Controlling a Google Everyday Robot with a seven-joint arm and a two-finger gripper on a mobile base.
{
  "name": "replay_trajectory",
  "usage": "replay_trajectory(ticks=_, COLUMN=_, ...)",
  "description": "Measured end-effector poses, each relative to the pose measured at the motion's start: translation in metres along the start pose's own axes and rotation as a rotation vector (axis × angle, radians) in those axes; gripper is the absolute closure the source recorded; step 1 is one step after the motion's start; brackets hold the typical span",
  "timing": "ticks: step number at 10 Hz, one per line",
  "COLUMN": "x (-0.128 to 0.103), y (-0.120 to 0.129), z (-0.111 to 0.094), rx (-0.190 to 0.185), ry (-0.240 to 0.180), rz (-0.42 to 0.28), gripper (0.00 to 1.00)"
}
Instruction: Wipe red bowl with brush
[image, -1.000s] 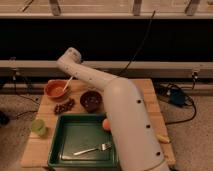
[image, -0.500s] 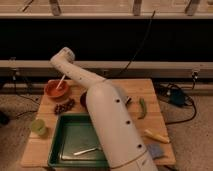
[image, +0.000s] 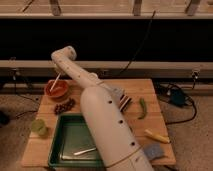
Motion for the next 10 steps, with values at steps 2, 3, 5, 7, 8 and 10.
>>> replay_trajectory(ticks=2, x=-0.015, y=0.004, z=-0.005, rx=0.023, ry=-0.084, rz=-0.039, gripper=1.0)
replay_trajectory(ticks=3, x=-0.022, y=0.005, z=-0.007, rx=0.031, ry=-0.111, rz=-0.049, gripper=1.0)
replay_trajectory(ticks=5, x=-0.03, y=0.023, z=-0.017, rx=0.028, ry=-0.137, rz=-0.043, gripper=1.0)
replay_trajectory(ticks=7, x=-0.026, y=0.049, z=-0.032, rx=0.007, ry=-0.132, rz=-0.024, gripper=1.0)
replay_trajectory(ticks=8, x=-0.02, y=0.064, z=-0.042, rx=-0.011, ry=-0.122, rz=-0.011, gripper=1.0)
replay_trajectory(ticks=10, x=-0.007, y=0.082, z=-0.054, rx=-0.036, ry=-0.105, rz=0.009, gripper=1.0)
